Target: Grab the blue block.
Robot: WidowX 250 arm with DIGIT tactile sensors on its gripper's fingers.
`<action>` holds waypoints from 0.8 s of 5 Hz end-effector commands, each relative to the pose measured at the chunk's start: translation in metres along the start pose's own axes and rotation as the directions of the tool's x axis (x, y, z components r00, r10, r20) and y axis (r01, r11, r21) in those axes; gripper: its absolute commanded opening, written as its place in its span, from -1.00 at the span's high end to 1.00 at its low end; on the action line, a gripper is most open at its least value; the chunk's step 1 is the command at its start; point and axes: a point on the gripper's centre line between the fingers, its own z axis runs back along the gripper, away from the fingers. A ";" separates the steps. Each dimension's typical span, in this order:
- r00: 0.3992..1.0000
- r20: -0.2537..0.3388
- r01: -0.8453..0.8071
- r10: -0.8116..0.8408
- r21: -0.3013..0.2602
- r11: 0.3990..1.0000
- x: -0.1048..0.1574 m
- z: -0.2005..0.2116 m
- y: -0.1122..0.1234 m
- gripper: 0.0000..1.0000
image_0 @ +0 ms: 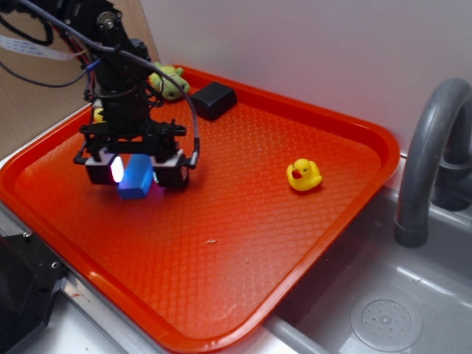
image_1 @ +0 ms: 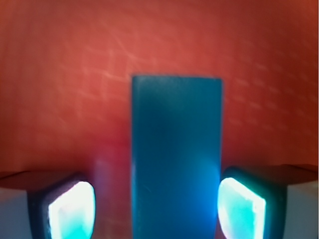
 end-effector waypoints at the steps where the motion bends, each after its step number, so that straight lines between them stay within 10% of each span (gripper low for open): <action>1: 0.999 0.029 -0.017 0.017 0.007 1.000 0.009 -0.004 0.005 1.00; 4: 0.995 0.021 0.094 -0.096 0.077 0.993 0.002 0.012 -0.004 1.00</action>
